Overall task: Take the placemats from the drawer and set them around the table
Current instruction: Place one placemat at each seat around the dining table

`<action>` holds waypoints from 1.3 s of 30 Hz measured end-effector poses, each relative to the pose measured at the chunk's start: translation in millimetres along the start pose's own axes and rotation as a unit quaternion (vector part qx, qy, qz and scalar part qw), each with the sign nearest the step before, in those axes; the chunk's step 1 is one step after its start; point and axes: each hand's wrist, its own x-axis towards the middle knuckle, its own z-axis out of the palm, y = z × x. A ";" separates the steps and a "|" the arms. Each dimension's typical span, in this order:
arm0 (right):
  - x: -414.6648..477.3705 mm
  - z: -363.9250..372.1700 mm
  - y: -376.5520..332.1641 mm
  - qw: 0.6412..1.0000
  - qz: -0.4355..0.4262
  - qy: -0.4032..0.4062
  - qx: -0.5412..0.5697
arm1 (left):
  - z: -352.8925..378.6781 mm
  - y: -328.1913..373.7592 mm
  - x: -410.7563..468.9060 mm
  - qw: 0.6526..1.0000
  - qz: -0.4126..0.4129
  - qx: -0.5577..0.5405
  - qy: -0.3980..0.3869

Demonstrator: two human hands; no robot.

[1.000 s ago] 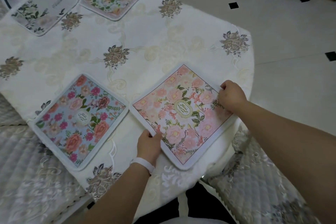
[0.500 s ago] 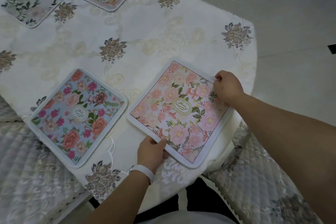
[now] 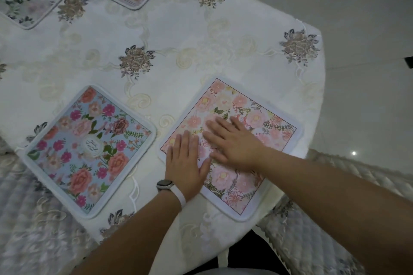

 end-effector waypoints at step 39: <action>-50.1 8.3 65.3 0.925 0.361 0.085 0.081 | 0.3 -35.7 0.9 0.997 -0.069 0.039 -0.001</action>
